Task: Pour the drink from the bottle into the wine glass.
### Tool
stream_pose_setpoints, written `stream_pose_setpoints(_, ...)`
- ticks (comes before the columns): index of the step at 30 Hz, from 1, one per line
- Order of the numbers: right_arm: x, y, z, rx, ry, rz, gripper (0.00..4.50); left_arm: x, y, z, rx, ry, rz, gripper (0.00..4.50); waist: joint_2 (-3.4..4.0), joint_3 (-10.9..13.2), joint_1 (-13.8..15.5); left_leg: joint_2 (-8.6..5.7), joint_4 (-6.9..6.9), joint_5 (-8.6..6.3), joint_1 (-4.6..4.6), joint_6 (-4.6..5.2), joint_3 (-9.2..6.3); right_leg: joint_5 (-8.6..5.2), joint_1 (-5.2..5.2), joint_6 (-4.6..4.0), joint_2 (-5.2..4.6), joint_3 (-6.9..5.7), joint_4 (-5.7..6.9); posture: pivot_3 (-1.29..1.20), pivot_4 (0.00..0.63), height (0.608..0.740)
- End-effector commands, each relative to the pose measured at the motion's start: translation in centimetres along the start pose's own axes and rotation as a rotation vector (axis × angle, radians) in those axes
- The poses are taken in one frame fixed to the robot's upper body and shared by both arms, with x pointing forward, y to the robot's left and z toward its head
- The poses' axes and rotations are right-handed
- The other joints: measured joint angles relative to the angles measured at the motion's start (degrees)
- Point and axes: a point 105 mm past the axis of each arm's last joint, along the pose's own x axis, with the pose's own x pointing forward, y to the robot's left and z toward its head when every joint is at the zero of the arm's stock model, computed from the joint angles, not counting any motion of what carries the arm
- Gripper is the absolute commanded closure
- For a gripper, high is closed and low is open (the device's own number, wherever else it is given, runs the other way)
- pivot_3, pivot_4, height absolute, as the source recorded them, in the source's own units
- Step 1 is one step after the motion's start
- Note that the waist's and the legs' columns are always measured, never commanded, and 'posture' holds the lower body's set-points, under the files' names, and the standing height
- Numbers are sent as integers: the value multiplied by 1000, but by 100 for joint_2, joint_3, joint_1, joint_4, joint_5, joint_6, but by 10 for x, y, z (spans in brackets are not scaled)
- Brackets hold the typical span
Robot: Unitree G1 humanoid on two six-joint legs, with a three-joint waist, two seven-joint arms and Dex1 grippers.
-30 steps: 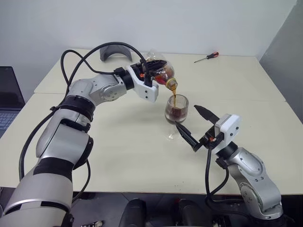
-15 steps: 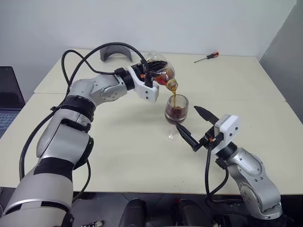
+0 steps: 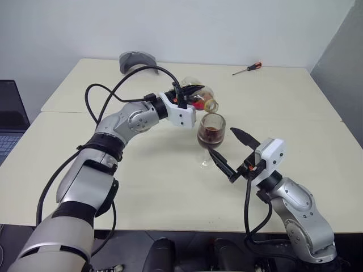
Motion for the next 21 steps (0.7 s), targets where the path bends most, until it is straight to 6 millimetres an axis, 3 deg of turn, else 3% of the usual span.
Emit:
stream_pose_setpoints(1,0,1,11,-30,-39,15,0,-2,29,0,-116,20,139,3642,0,0,-3,0,0,0,0,0,0,0,0,0,0,1,1,0,150,740)
stream_pose_setpoints(5,-4,3,12,-32,-16,56,0,-11,39,-18,-373,118,262,3654,0,0,-3,0,3,0,-1,-1,-1,-1,0,0,0,0,4,0,150,740)
stream_pose_setpoints(9,-12,7,12,-11,35,136,0,-29,36,-37,-628,205,344,3654,1,0,-11,1,4,2,3,-4,-3,-3,0,-1,0,0,13,0,150,740)
stream_pose_setpoints(14,-27,21,12,49,128,323,0,-83,2,-66,-914,371,438,3655,3,-2,-62,1,2,0,16,0,-1,-8,6,-2,-1,8,20,0,150,740)
stream_pose_setpoints(21,-29,34,15,112,164,459,0,-131,-41,-85,-1076,515,507,3655,-2,-2,-20,-1,4,-1,13,2,-13,-11,9,-5,-2,-2,24,0,150,740)
